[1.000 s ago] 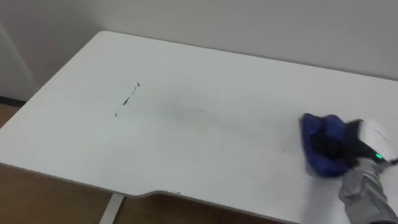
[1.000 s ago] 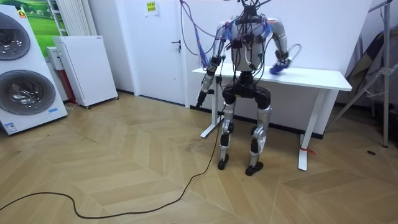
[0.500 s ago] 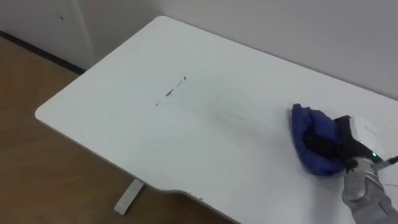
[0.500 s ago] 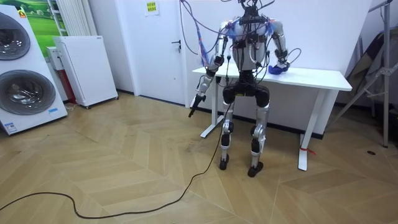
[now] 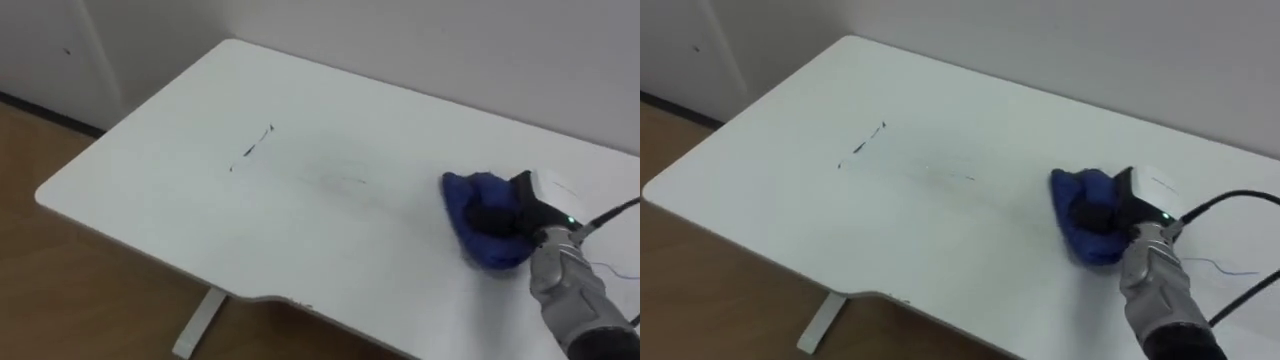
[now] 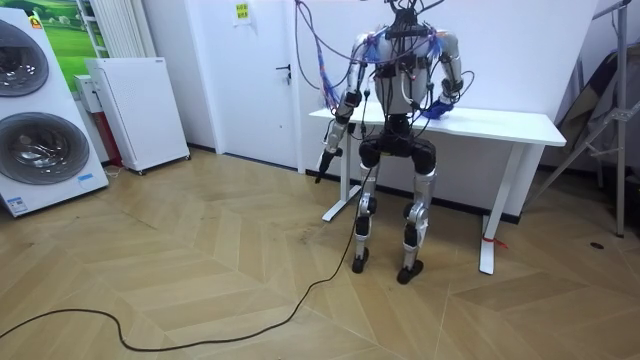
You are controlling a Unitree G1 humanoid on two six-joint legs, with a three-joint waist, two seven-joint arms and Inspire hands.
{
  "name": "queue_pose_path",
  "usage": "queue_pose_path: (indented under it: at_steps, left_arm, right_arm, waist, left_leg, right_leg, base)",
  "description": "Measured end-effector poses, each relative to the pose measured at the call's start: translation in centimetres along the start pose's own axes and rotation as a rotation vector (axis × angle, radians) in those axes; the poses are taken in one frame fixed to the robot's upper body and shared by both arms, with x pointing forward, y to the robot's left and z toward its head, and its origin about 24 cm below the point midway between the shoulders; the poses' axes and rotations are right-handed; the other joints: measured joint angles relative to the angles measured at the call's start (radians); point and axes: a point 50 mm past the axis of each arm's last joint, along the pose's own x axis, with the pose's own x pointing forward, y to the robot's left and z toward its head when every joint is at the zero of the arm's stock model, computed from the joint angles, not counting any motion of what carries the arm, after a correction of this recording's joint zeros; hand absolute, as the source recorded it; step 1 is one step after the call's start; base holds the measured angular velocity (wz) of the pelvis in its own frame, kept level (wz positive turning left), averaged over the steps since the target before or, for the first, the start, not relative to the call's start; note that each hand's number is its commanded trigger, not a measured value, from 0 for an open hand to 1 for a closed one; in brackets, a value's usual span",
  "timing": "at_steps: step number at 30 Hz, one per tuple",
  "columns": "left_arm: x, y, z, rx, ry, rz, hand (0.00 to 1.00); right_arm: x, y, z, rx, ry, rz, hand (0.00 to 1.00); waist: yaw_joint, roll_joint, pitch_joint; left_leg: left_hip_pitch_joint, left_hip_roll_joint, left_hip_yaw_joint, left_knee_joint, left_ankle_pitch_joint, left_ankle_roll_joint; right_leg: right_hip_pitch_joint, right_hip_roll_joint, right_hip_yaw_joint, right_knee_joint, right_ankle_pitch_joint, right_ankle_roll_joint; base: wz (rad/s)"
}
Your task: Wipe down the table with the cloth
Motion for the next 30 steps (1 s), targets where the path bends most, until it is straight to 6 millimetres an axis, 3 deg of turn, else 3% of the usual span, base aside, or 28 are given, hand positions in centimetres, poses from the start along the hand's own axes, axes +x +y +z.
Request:
queue_pose_path:
  at_steps: [3,6,10,12,14,16,19,20,21,22,24,25,26,27,29,30]
  left_arm:
    - [-0.5,-0.2,-2.7,0.007,0.077,-0.007,0.0]
    - [-1.1,-0.2,-5.2,-0.02,0.148,-0.005,0.0]
    - [-1.8,0.6,-7.7,-0.076,0.222,0.043,0.0]
    - [-1.9,1.5,-8.0,-0.091,0.229,0.075,0.0]
    - [-1.8,2.7,-7.5,-0.082,0.199,0.111,0.0]
    - [-1.5,3.0,-6.6,-0.078,0.167,0.126,0.0]
    - [-0.7,2.3,-3.7,-0.045,0.084,0.102,0.0]
    - [-0.4,1.9,-2.4,-0.032,0.043,0.089,0.0]
    - [-0.2,1.7,-1.6,-0.021,0.023,0.083,0.0]
    - [0.1,1.4,-0.2,0.006,-0.015,0.073,0.0]
    - [0.5,1.2,0.9,0.012,-0.035,0.063,0.0]
    - [0.7,1.3,1.8,0.012,-0.054,0.066,0.0]
    - [0.8,1.3,2.7,0.02,-0.075,0.071,0.0]
    - [0.9,1.4,3.3,0.022,-0.09,0.071,0.0]
    - [0.9,1.0,4.7,0.051,-0.141,0.059,0.0]
    - [0.9,1.0,4.8,0.05,-0.148,0.059,0.0]
  right_arm:
    - [-0.6,0.6,-1.4,0.042,0.029,-0.019,1.0]
    - [-2.5,1.9,-4.6,0.132,0.104,-0.058,1.0]
    - [-5.6,2.4,-10.6,0.25,0.335,-0.145,1.0]
    - [-7.4,2.4,-13.6,0.251,0.45,-0.166,1.0]
    - [-8.9,1.5,-16.4,0.207,0.535,-0.176,1.0]
    - [-9.5,1.3,-17.3,0.181,0.562,-0.168,1.0]
    - [-8.6,0.9,-16.5,0.171,0.564,-0.188,1.0]
    - [-7.8,0.7,-15.7,0.156,0.561,-0.195,1.0]
    - [-7.3,0.8,-15.0,0.15,0.547,-0.191,1.0]
    - [-6.0,0.8,-13.3,0.116,0.496,-0.186,1.0]
    - [-4.4,1.6,-9.6,0.079,0.383,-0.156,1.0]
    - [-3.4,2.2,-6.6,0.053,0.271,-0.126,1.0]
    - [-2.4,2.9,-3.3,0.053,0.177,-0.098,1.0]
    - [-1.8,3.0,-1.5,0.05,0.129,-0.089,1.0]
    - [0.1,1.9,3.3,-0.007,-0.041,-0.072,1.0]
    - [0.4,1.5,4.0,-0.014,-0.069,-0.078,1.0]
  waist:
    - [-0.019,-0.001,-0.0004]
    - [-0.067,-0.003,-0.0024]
    - [-0.152,-0.018,-0.0125]
    - [-0.169,-0.021,-0.0264]
    - [-0.178,-0.023,-0.0274]
    - [-0.185,-0.022,-0.0274]
    - [-0.176,-0.005,-0.0186]
    - [-0.159,0.012,-0.0182]
    - [-0.149,0.016,-0.0116]
    - [-0.126,0.027,-0.004]
    - [-0.091,0.035,-0.0036]
    - [-0.072,0.041,-0.0068]
    - [-0.055,0.037,-0.0045]
    - [-0.047,0.035,-0.0025]
    - [0.006,0.045,0.0108]
    - [0.017,0.047,0.0128]
  left_leg:
    - [0.003,-0.001,-0.007,-0.007,0.0,0.0]
    - [0.018,-0.005,-0.021,-0.01,0.0,0.002]
    - [0.039,-0.019,-0.023,-0.019,0.001,0.008]
    - [0.042,-0.019,-0.021,-0.016,-0.004,0.014]
    - [0.042,-0.018,-0.013,-0.01,-0.014,0.016]
    - [0.042,-0.017,-0.001,-0.002,-0.016,0.017]
    - [0.037,-0.012,0.015,0.038,-0.033,0.024]
    - [0.035,-0.012,0.022,0.056,-0.045,0.03]
    - [0.032,-0.013,0.024,0.071,-0.053,0.034]
    - [0.027,-0.015,0.023,0.097,-0.066,0.043]
    - [0.01,-0.01,0.022,0.136,-0.088,0.049]
    - [-0.011,-0.005,0.022,0.16,-0.097,0.056]
    - [-0.038,0.003,0.025,0.183,-0.101,0.055]
    - [-0.055,0.005,0.026,0.195,-0.101,0.055]
    - [-0.11,0.034,0.06,0.225,-0.099,0.051]
    - [-0.123,0.045,0.073,0.229,-0.096,0.046]
  right_leg:
    - [0.005,-0.001,-0.017,-0.005,0.0,0.0]
    - [0.035,-0.005,-0.042,-0.016,-0.001,0.002]
    - [0.08,-0.019,-0.05,-0.031,-0.011,0.019]
    - [0.092,-0.021,-0.058,-0.03,-0.012,0.02]
    - [0.091,-0.023,-0.062,-0.023,-0.012,0.021]
    - [0.092,-0.027,-0.062,-0.015,-0.012,0.021]
    - [0.064,-0.043,-0.063,0.061,-0.014,0.024]
    - [0.042,-0.053,-0.064,0.102,-0.015,0.025]
    - [0.028,-0.057,-0.063,0.128,-0.014,0.025]
    - [-0.005,-0.068,-0.064,0.182,-0.014,0.024]
    - [-0.039,-0.076,-0.082,0.219,-0.012,0.02]
    - [-0.059,-0.083,-0.099,0.232,-0.008,0.014]
    - [-0.081,-0.087,-0.102,0.243,-0.006,0.012]
    - [-0.094,-0.088,-0.102,0.247,-0.006,0.012]
    - [-0.134,-0.09,-0.095,0.253,-0.008,0.014]
    - [-0.145,-0.099,-0.093,0.265,-0.008,0.015]
  base:
    - [0.09]
    - [0.33]
    - [0.31]
    - [0.13]
    - [-0.12]
    - [-0.21]
    - [-0.23]
    - [-0.47]
    - [-0.73]
    - [-0.86]
    - [-0.8]
    - [-0.45]
    - [-0.28]
    - [0.0]
    - [0.22]
    - [0.6]
